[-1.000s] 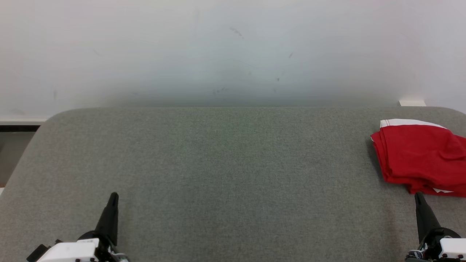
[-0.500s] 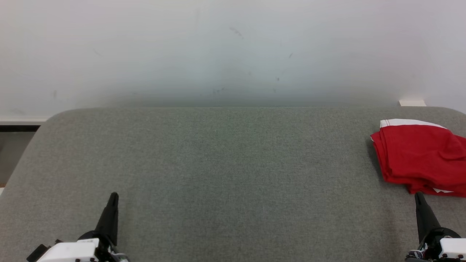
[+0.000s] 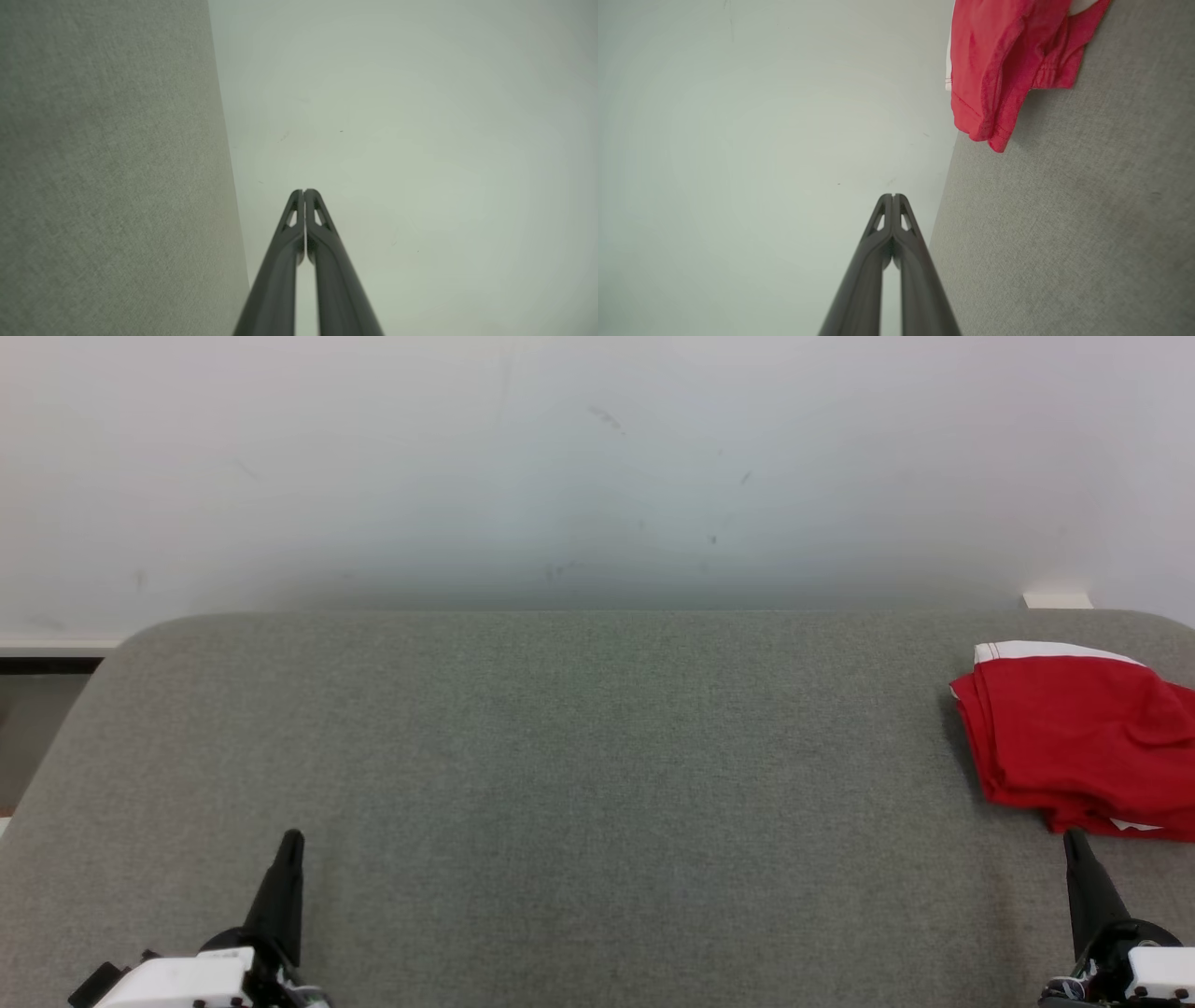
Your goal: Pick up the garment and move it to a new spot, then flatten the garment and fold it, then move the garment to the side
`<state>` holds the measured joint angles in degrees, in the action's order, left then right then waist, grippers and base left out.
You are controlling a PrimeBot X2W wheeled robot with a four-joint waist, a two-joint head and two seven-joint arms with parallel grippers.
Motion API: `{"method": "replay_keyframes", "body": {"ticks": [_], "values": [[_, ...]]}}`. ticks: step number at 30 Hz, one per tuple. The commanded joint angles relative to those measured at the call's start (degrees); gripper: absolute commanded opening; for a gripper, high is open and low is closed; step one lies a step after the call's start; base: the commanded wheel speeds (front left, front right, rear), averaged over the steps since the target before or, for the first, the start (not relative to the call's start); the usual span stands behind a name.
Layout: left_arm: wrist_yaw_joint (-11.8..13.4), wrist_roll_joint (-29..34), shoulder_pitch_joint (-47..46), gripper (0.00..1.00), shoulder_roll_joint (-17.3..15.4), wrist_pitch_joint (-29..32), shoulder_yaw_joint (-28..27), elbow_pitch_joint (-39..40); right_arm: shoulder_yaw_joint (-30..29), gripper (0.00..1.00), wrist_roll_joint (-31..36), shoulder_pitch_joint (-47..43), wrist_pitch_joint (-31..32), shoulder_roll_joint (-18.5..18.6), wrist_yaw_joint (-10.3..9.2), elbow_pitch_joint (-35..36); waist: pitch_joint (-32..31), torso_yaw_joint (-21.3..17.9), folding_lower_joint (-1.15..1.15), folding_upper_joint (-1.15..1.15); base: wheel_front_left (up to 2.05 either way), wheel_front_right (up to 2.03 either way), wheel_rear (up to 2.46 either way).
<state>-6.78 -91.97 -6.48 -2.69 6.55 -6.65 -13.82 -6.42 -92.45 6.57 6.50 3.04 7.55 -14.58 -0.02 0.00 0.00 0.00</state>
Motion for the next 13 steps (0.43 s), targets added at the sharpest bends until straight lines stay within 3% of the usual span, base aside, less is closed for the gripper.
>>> {"method": "replay_keyframes", "body": {"ticks": [1, 13], "values": [[-0.3, -0.7, -0.2, 0.00, -0.4, 0.3, -0.1, 0.2, -0.3, 0.00, 0.0, 0.4, 0.1, -0.1, -0.12, 0.3, 0.0, 0.0, 0.00, 0.00, 0.00, 0.00, 0.00], [-0.3, -0.7, -0.2, 0.00, -0.4, 0.3, -0.1, 0.2, -0.3, 0.00, 0.0, 0.4, 0.1, -0.1, -0.12, 0.3, 0.0, 0.0, 0.00, 0.00, 0.00, 0.00, 0.00]]}}
